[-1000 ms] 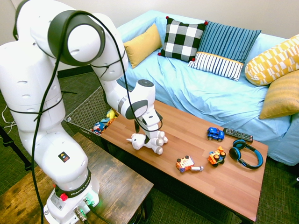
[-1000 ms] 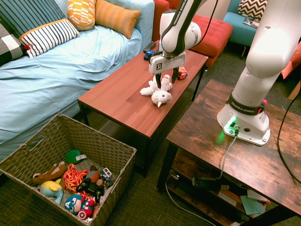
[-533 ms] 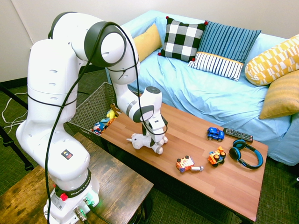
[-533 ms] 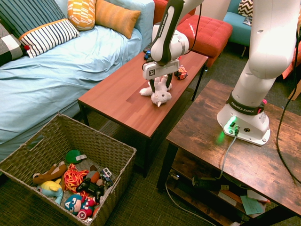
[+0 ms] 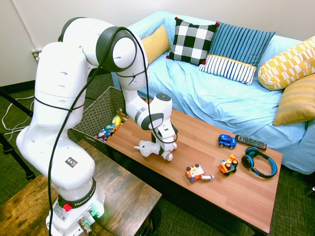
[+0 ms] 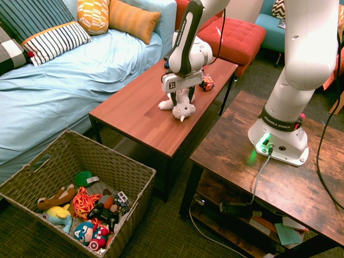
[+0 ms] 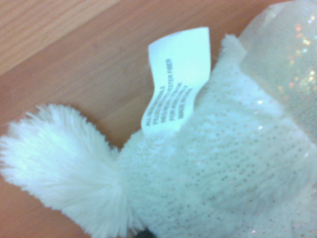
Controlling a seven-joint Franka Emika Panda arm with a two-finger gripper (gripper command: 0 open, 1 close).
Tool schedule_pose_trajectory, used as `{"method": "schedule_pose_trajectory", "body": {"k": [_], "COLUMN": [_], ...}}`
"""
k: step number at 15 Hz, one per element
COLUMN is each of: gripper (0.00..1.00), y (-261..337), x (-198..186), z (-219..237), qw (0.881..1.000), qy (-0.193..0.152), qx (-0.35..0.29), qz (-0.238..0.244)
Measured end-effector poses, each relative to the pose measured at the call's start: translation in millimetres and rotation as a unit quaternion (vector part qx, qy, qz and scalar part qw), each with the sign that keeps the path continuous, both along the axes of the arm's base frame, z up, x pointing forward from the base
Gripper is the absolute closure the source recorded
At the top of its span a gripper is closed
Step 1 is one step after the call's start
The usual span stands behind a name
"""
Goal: Put the stuffed toy in the basket
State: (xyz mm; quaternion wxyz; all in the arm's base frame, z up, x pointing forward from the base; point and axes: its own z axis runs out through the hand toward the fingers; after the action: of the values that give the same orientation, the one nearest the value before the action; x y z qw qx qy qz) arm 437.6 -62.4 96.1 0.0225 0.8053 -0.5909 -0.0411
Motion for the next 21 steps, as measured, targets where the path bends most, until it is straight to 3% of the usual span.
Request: {"method": "schedule_pose_trajectory", "body": {"k": [3,6,11,15,21], "gripper": [1.0,1.0,1.0,1.0,1.0], "y": [-6,-8,25,118,285], "x": [1,5,23,34,55], "z": [1,12,80,145,133], "qw": [1.0,0.998,0.988,0.964,0.921], "qy": [0.003,-0.003,-0.035,-0.087,-0.086], "qx": [0.019,0.038,0.065,0.071,0.068], "qz": [0.007,0.053,0.138,0.241,0.373]}}
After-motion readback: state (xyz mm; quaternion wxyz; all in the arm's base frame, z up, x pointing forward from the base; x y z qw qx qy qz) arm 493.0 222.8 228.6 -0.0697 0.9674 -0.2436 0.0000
